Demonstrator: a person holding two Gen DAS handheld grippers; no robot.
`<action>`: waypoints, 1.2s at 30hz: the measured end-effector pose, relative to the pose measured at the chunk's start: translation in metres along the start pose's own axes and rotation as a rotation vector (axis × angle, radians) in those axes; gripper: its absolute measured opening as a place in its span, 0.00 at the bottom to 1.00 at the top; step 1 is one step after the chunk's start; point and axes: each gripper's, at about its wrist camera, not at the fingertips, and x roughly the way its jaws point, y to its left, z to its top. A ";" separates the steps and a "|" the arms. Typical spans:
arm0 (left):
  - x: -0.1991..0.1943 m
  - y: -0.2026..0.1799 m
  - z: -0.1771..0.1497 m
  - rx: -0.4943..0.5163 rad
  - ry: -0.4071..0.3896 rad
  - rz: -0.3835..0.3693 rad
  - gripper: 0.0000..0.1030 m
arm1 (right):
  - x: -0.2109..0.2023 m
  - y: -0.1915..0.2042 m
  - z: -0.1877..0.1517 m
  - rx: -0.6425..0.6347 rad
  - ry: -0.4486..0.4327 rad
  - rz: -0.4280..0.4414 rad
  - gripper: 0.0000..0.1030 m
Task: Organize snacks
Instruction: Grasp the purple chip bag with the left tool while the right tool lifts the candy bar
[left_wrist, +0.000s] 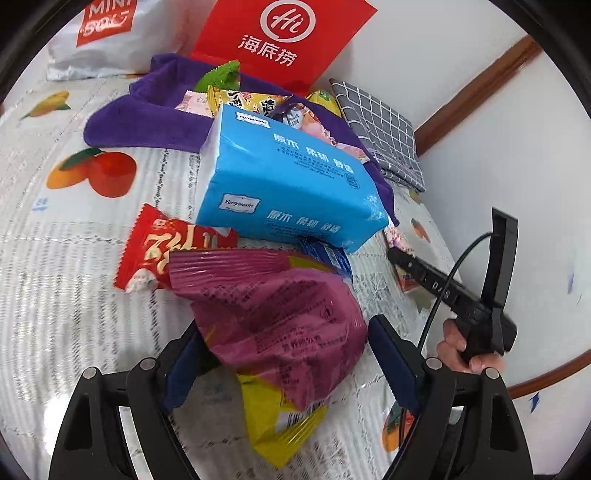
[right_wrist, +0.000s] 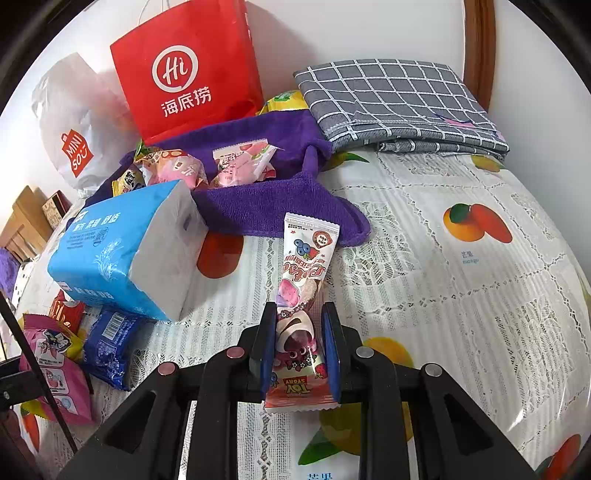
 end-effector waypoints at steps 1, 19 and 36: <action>0.001 0.000 0.001 -0.005 -0.002 -0.003 0.77 | 0.000 0.000 0.000 -0.001 0.000 0.000 0.23; -0.059 0.000 0.004 0.058 -0.099 -0.023 0.67 | -0.011 0.007 -0.003 -0.050 -0.040 0.050 0.22; -0.093 0.007 0.080 0.105 -0.272 0.009 0.67 | -0.088 0.056 0.059 -0.120 -0.213 0.077 0.22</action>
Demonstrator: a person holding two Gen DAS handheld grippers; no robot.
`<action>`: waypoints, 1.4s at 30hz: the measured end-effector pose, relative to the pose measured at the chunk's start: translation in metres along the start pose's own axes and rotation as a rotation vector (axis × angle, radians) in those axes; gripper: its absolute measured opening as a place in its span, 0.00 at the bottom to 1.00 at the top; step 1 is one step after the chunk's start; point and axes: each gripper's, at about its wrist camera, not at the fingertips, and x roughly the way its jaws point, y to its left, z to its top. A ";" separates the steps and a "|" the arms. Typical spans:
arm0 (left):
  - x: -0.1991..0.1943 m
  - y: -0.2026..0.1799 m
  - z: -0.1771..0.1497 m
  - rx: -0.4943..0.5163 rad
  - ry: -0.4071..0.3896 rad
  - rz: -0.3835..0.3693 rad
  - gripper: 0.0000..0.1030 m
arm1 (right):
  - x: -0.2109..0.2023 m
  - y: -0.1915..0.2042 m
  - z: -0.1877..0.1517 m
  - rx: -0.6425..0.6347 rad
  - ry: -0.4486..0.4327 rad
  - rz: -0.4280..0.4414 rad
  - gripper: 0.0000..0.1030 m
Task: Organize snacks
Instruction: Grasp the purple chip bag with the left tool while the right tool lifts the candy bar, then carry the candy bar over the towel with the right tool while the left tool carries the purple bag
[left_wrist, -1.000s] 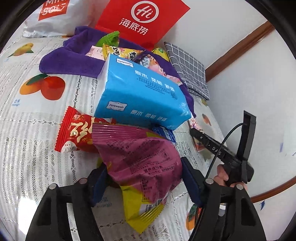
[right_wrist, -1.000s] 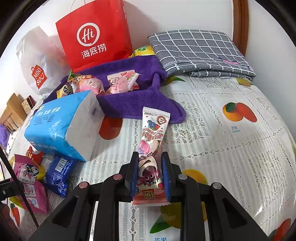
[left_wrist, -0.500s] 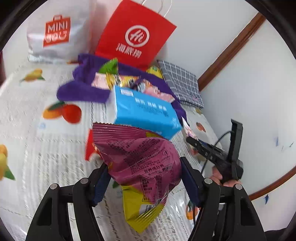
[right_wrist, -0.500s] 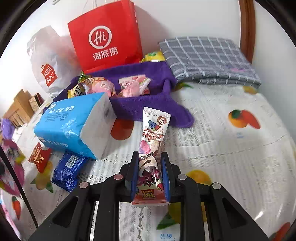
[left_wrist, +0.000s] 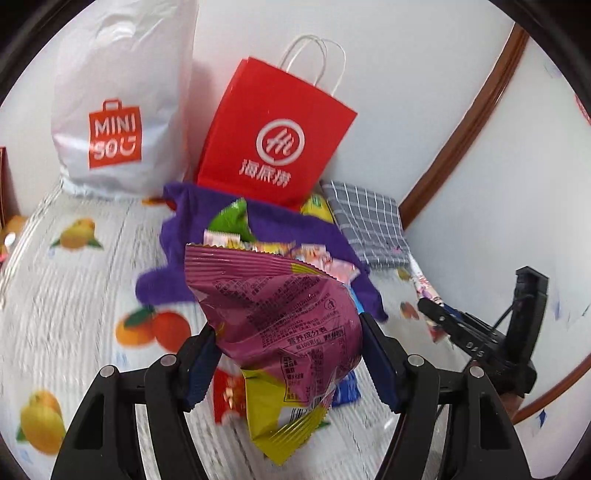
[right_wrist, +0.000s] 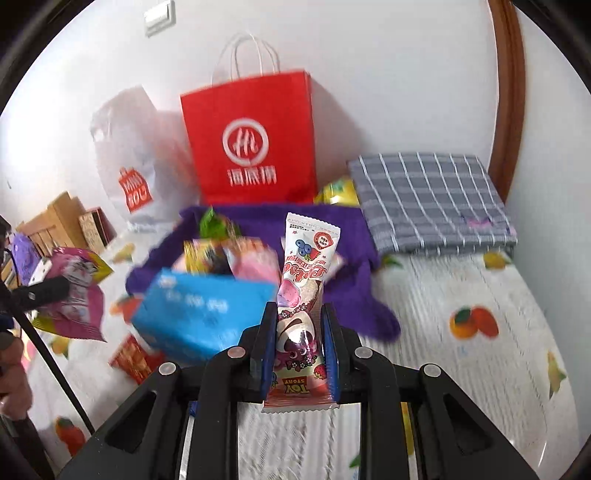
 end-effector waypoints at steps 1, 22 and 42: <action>0.002 0.001 0.008 0.000 -0.007 0.004 0.67 | 0.000 0.003 0.008 0.000 -0.013 0.005 0.22; 0.055 0.022 0.069 -0.005 -0.087 0.145 0.67 | 0.064 0.019 0.083 0.000 -0.085 0.046 0.22; 0.070 0.046 0.055 -0.048 -0.080 0.169 0.67 | 0.106 -0.021 0.052 0.061 -0.038 -0.003 0.22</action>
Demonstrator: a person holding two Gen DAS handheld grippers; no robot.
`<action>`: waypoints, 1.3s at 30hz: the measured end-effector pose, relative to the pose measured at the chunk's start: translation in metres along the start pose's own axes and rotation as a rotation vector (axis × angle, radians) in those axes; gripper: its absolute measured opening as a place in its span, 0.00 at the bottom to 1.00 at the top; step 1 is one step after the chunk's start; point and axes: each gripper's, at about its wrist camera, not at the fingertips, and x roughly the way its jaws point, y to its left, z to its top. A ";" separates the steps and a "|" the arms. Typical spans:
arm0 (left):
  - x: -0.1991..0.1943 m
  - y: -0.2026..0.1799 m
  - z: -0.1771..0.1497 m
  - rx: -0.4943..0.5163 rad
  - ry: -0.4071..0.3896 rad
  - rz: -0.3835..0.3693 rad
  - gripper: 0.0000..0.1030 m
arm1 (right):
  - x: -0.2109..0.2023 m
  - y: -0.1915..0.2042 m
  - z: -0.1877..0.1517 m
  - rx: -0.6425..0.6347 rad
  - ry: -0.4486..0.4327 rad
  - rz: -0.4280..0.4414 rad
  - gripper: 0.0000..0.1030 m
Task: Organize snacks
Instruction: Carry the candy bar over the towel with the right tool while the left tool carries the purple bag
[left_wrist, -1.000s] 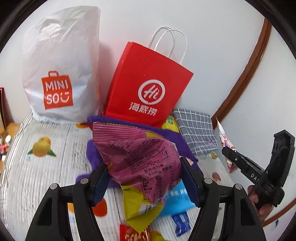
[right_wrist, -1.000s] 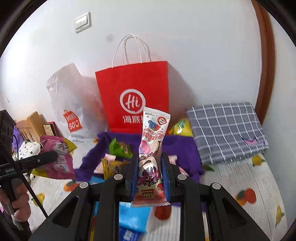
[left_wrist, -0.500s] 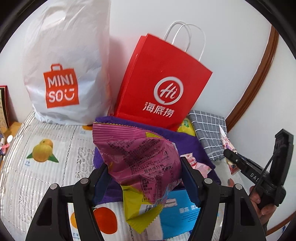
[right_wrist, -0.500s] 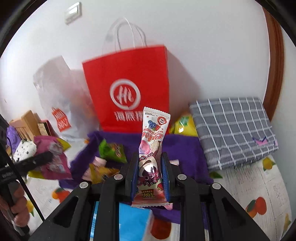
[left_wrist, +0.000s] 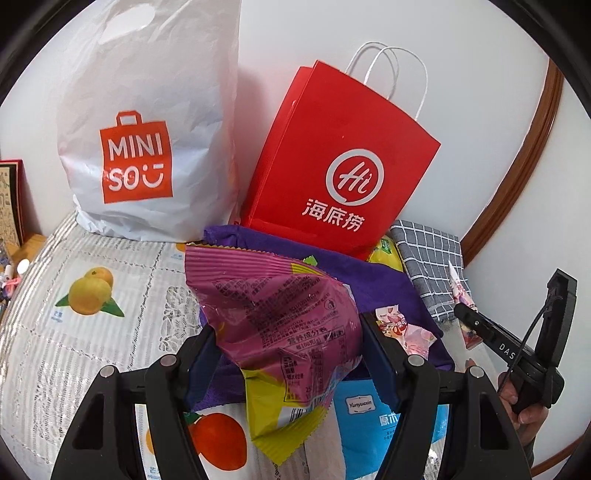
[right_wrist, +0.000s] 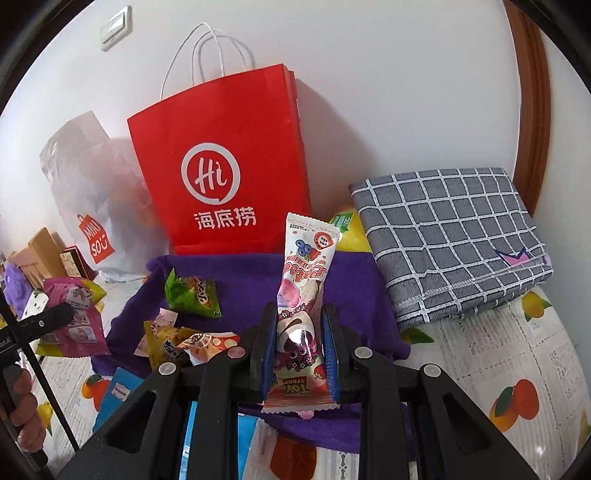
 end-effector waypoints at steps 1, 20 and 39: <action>0.001 0.001 0.000 -0.004 0.004 -0.001 0.67 | 0.001 0.000 0.000 -0.004 -0.005 -0.008 0.22; 0.000 0.001 -0.001 -0.007 0.012 -0.012 0.67 | 0.045 -0.004 -0.017 0.026 0.103 0.008 0.23; 0.004 0.000 -0.002 0.000 0.025 -0.011 0.67 | 0.056 -0.004 -0.020 0.010 0.145 -0.003 0.31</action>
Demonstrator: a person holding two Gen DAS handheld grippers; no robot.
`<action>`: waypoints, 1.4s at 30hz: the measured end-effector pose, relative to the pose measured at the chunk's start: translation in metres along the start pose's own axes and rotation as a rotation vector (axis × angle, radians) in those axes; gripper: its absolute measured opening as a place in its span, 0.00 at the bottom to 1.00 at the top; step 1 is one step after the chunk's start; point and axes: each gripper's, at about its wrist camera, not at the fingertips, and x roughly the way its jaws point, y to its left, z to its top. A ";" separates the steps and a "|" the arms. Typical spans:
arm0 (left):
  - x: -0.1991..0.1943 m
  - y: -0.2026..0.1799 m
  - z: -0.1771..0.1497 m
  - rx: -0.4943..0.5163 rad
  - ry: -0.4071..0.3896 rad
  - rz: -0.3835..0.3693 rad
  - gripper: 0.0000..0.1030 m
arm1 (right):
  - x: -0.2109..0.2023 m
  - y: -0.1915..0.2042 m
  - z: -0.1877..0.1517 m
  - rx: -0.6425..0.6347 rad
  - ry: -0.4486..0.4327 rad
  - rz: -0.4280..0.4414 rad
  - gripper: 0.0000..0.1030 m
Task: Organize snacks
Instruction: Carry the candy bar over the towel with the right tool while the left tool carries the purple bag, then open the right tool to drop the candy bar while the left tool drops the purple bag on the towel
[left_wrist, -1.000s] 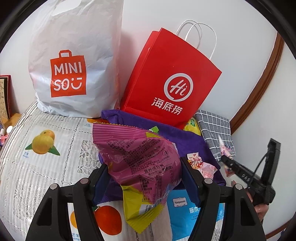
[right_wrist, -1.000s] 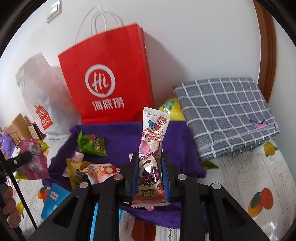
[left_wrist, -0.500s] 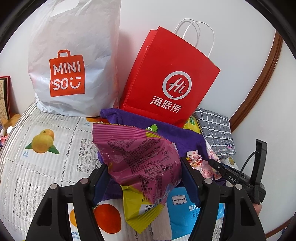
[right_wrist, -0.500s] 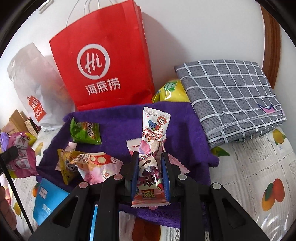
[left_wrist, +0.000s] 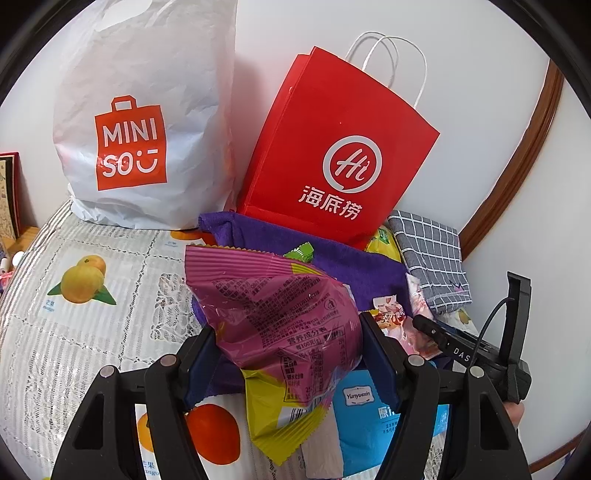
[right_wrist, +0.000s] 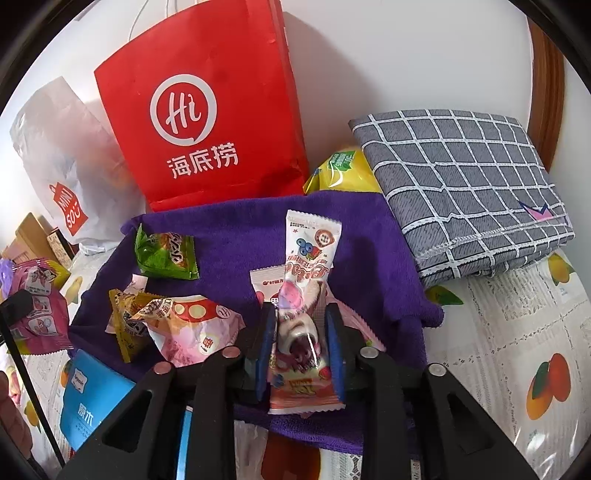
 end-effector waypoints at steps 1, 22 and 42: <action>0.000 0.000 0.000 0.000 0.000 0.000 0.67 | -0.002 0.000 0.000 0.002 -0.007 0.001 0.33; 0.004 0.002 0.000 -0.001 -0.006 0.018 0.67 | -0.044 0.016 0.006 -0.081 -0.121 -0.022 0.46; 0.063 -0.026 0.034 -0.092 0.016 0.023 0.67 | -0.063 -0.008 0.017 -0.047 -0.163 -0.048 0.46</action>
